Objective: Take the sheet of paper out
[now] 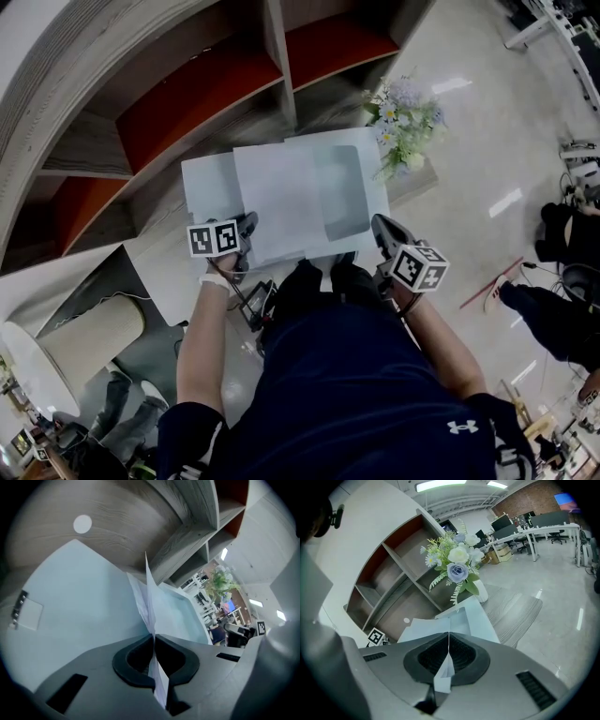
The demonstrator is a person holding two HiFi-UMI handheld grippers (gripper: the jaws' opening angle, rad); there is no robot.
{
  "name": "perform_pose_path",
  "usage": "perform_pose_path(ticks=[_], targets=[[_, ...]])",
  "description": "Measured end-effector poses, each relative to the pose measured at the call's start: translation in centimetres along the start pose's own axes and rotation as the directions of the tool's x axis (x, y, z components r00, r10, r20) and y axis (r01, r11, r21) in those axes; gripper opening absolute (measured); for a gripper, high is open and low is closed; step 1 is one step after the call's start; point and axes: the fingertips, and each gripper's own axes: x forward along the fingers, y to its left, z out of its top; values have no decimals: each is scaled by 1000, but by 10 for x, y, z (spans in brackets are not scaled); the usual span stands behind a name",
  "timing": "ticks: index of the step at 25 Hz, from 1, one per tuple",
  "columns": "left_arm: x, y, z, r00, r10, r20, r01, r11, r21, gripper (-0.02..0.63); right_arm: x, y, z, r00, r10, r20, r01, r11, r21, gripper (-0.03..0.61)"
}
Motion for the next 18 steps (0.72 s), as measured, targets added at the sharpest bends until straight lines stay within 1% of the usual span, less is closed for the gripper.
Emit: perform_pose_path(ticks=[4, 8, 15, 18], targets=[[-21, -2, 6, 997, 74, 20, -76, 994, 77, 18, 0, 1, 2, 1000, 3, 4, -3, 1000, 6, 15], [-38, -10, 13, 992, 120, 48, -126, 983, 136, 18, -3, 2, 5, 1000, 7, 8, -7, 1000, 4, 15], [-65, -15, 15, 982, 175, 73, -186, 966, 181, 18, -2, 5, 6, 1000, 24, 11, -24, 1000, 0, 15], [-78, -16, 16, 979, 190, 80, -202, 962, 186, 18, -2, 7, 7, 1000, 31, 7, -31, 1000, 3, 15]])
